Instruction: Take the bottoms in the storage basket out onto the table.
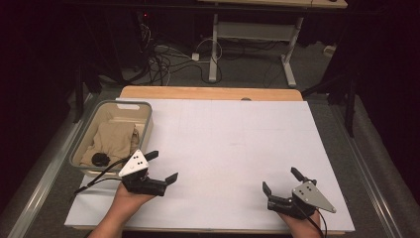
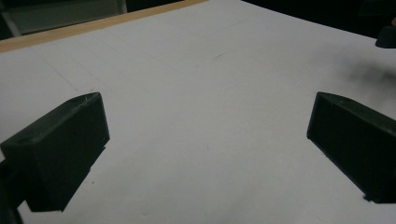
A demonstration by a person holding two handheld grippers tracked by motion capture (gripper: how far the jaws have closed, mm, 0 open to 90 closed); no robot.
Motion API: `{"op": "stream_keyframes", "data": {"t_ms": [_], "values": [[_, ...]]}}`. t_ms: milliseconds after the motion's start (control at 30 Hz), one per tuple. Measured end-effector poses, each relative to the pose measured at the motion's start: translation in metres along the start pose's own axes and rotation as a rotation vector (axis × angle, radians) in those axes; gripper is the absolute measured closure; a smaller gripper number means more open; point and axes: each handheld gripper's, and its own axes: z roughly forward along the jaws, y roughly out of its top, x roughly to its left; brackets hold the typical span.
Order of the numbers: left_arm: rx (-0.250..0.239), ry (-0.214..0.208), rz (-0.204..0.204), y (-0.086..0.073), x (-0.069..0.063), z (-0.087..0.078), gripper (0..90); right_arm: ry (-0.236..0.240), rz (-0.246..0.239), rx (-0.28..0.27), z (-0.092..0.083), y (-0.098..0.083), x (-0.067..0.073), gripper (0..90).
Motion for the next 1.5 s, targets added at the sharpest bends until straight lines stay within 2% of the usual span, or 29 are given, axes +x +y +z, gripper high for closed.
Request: {"op": "stream_keyframes", "data": {"t_ms": [67,133,200,400,533,800,1100,1367,1500], "values": [[0.008,-0.01,-0.012,0.004,0.001,-0.003,0.0,0.001,-0.002,0.002,0.001,0.0,0.0,0.3],[0.015,0.007,0.012,0.009,0.001,-0.008,0.0,0.003,-0.002,0.0,0.0,0.0,0.0,0.3],[0.009,0.006,0.018,0.013,0.0,-0.014,0.0,0.002,-0.004,-0.003,0.0,0.001,0.001,0.3],[0.002,0.006,-0.002,0.021,-0.001,-0.021,0.0,0.009,-0.014,-0.004,0.0,0.002,0.003,0.3],[0.006,0.03,0.004,0.022,0.001,-0.023,0.0,0.009,-0.011,-0.004,0.0,0.002,0.003,0.3],[-0.008,-0.003,-0.03,0.028,0.003,-0.03,0.0,0.013,-0.014,0.001,0.0,0.002,0.004,0.3],[-0.023,0.006,-0.031,0.032,0.006,-0.039,0.0,0.021,-0.022,0.004,0.001,0.001,0.007,0.3],[-0.035,0.048,-0.022,0.037,0.013,-0.052,0.0,0.021,-0.02,0.006,0.001,0.001,0.007,0.3],[-0.033,0.085,-0.01,0.038,0.017,-0.058,0.0,0.021,-0.021,0.008,0.001,0.001,0.007,0.3]]}}
